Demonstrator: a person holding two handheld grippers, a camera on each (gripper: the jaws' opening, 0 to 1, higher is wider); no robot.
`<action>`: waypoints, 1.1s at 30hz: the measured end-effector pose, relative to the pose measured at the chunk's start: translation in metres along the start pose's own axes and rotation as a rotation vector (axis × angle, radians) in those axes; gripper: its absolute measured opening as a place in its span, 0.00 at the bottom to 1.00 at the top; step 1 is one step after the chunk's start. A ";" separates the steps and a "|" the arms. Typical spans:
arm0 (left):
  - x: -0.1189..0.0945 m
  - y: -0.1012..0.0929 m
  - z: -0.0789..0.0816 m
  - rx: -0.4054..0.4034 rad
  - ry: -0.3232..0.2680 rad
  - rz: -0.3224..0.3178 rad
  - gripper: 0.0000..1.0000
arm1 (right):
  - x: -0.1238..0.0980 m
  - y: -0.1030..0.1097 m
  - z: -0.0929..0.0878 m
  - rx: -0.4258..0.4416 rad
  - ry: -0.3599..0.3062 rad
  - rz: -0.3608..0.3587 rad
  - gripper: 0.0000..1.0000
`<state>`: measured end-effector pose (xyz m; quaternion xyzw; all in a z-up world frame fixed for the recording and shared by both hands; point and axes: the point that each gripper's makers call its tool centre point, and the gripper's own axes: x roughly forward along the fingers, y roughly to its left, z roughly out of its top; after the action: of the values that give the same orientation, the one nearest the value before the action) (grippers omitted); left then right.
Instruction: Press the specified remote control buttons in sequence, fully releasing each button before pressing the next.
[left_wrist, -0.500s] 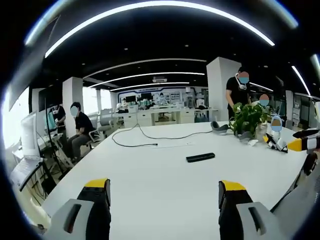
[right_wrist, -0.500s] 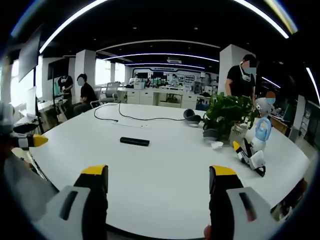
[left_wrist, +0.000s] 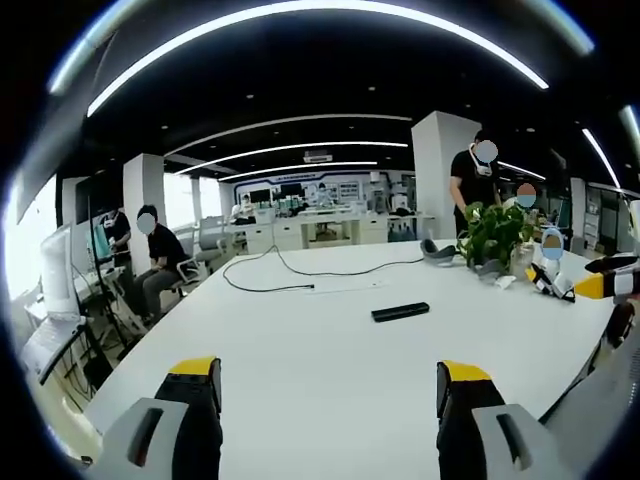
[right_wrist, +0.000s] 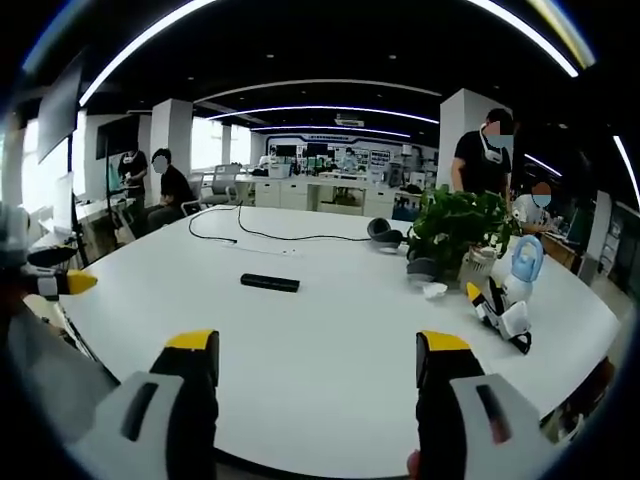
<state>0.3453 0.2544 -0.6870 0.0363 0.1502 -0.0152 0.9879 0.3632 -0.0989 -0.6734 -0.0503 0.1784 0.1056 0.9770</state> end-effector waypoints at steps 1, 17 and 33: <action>0.000 0.000 0.000 0.000 0.000 0.000 0.92 | 0.000 0.000 0.000 -0.001 0.000 0.001 0.84; 0.000 0.000 0.001 0.002 -0.004 0.002 0.92 | 0.000 0.001 0.001 -0.001 -0.003 0.008 0.83; -0.005 -0.004 0.019 -0.061 -0.070 -0.045 0.92 | -0.001 0.002 0.000 0.010 0.004 0.016 0.75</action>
<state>0.3456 0.2491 -0.6673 0.0024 0.1165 -0.0340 0.9926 0.3621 -0.0971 -0.6734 -0.0441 0.1815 0.1126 0.9759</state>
